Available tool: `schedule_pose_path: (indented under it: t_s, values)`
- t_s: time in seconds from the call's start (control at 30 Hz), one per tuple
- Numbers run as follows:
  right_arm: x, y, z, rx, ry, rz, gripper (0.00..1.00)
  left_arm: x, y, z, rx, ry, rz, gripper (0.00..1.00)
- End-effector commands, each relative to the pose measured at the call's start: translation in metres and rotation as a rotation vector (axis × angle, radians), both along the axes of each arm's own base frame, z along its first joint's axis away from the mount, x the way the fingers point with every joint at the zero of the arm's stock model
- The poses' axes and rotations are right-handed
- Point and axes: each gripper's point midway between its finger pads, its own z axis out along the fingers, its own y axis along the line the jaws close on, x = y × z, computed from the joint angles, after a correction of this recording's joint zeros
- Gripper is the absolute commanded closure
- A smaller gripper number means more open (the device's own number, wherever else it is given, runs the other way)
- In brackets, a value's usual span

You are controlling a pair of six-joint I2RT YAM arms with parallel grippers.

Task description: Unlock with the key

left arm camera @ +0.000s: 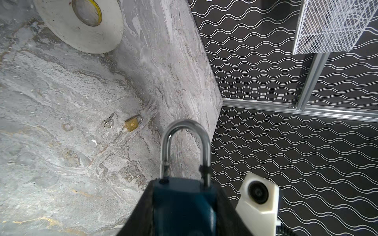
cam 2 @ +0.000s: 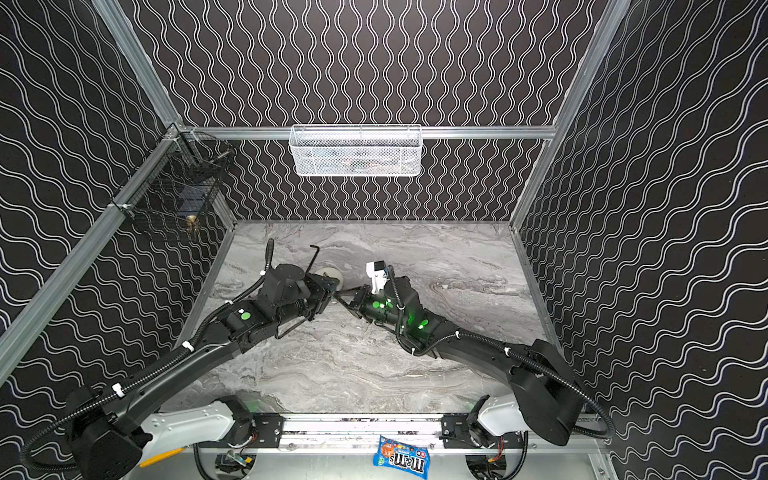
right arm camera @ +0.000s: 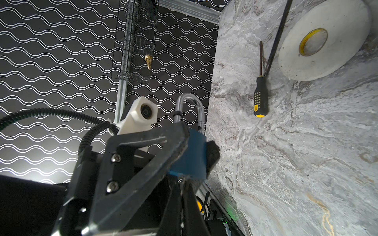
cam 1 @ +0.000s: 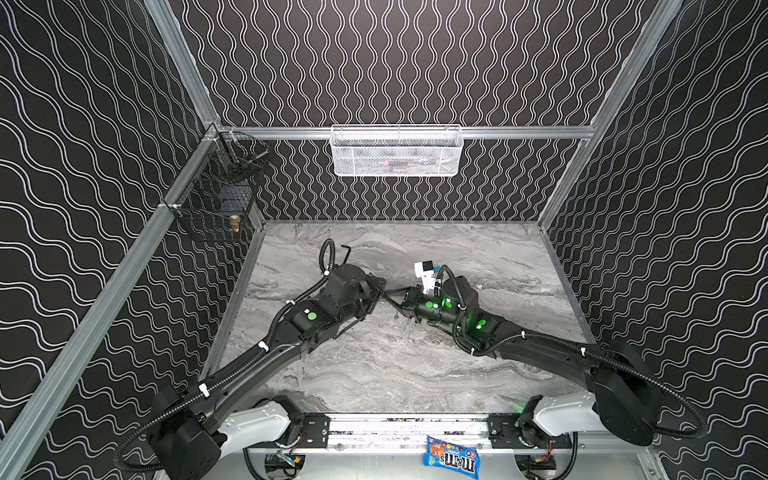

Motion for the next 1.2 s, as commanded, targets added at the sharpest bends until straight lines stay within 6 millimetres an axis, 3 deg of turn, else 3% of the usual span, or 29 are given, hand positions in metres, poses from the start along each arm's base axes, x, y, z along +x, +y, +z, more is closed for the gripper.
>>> schedule_pose_path:
  t_s: [0.0, 0.23, 0.63, 0.9, 1.17]
  values:
    - [-0.002, -0.001, -0.002, -0.003, -0.001, 0.004, 1.0, 0.009, -0.009, 0.036, -0.102, -0.098, 0.003, 0.61]
    - [-0.005, -0.001, 0.001, 0.011, -0.015, 0.017, 1.0, 0.009, -0.01, 0.031, -0.089, -0.079, -0.002, 0.47]
    - [-0.005, -0.002, 0.009, 0.0, -0.061, 0.019, 1.0, 0.008, -0.018, 0.016, -0.018, -0.001, -0.054, 0.41]
    - [-0.006, -0.004, 0.005, -0.013, -0.062, 0.016, 1.0, 0.009, -0.025, 0.011, 0.02, 0.023, -0.101, 0.5]
    - [-0.006, -0.003, 0.003, -0.019, -0.065, 0.026, 1.0, 0.008, -0.02, 0.01, 0.091, 0.018, -0.116, 0.68]
